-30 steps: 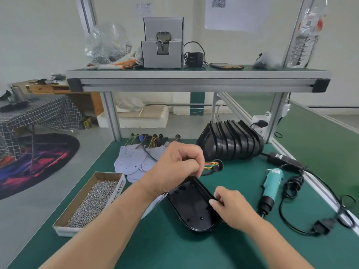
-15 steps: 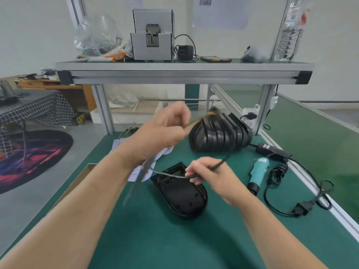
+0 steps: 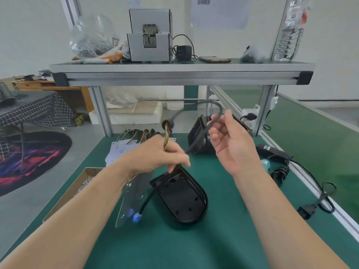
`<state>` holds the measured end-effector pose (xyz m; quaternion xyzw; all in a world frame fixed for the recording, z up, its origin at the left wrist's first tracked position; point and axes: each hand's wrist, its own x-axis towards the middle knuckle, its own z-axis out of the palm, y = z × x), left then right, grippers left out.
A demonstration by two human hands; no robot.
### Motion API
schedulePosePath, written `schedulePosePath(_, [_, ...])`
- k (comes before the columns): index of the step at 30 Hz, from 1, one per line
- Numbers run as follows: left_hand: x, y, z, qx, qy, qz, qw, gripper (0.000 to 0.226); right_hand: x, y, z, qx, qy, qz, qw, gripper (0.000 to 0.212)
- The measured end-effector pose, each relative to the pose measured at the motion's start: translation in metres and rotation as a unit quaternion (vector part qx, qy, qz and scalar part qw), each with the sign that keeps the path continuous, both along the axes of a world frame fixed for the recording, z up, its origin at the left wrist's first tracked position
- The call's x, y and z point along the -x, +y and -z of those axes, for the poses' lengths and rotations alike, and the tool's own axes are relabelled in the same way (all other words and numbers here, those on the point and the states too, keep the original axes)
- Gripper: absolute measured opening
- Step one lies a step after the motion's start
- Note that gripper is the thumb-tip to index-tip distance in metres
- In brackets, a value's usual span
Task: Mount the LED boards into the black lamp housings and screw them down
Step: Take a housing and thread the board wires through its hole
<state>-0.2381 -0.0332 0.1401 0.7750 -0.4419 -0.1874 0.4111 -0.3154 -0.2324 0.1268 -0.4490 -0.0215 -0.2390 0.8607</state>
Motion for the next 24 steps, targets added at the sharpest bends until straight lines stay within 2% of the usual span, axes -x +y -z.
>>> schedulePosePath(1, [-0.002, 0.000, -0.007, 0.029, 0.003, -0.015, 0.999, 0.017, -0.001, -0.002, 0.008, 0.004, 0.018, -0.045, 0.999, 0.040])
schedulePosePath(3, [-0.008, 0.000, -0.020, 0.095, 0.034, -0.044, 0.994, 0.018, 0.002, -0.001, 0.029, 0.078, 0.075, -0.161, 0.981, 0.048])
schedulePosePath(5, [-0.020, -0.001, -0.029, 0.162, 0.086, -0.079, 0.980, 0.028, 0.008, 0.007, 0.052, 0.184, 0.127, -0.267, 0.937, 0.053])
schedulePosePath(8, [-0.036, -0.003, -0.028, 0.192, 0.107, -0.112, 0.969, 0.017, 0.017, 0.019, 0.072, 0.300, 0.145, -0.298, 0.895, 0.046])
schedulePosePath(10, [-0.048, -0.003, -0.017, 0.150, 0.087, -0.146, 0.974, 0.020, 0.019, 0.021, 0.070, 0.416, 0.157, -0.255, 0.859, 0.033])
schedulePosePath(11, [-0.054, -0.002, -0.010, 0.103, 0.064, -0.162, 0.979, 0.021, 0.017, 0.021, 0.067, 0.491, 0.174, -0.219, 0.825, 0.034])
schedulePosePath(13, [-0.063, 0.001, 0.011, -0.036, 0.022, -0.177, 0.983, 0.029, 0.010, 0.019, 0.059, 0.597, 0.216, -0.127, 0.762, 0.052])
schedulePosePath(14, [-0.068, 0.002, 0.024, -0.109, 0.009, -0.175, 0.979, 0.032, 0.007, 0.017, 0.055, 0.608, 0.231, -0.087, 0.755, 0.059])
schedulePosePath(16, [-0.073, 0.001, 0.054, -0.221, -0.004, -0.172, 0.960, 0.025, -0.001, 0.010, 0.052, 0.581, 0.250, -0.020, 0.774, 0.063])
schedulePosePath(19, [-0.070, -0.004, 0.094, -0.325, -0.035, -0.194, 0.925, 0.047, -0.012, 0.002, 0.058, 0.489, 0.253, 0.006, 0.835, 0.043])
schedulePosePath(21, [-0.067, -0.008, 0.111, -0.333, -0.036, -0.220, 0.916, 0.054, -0.020, 0.002, 0.065, 0.454, 0.228, 0.008, 0.861, 0.026])
schedulePosePath(24, [-0.066, -0.013, 0.120, -0.316, -0.028, -0.254, 0.914, 0.039, -0.030, 0.008, 0.078, 0.459, 0.213, 0.032, 0.862, 0.015])
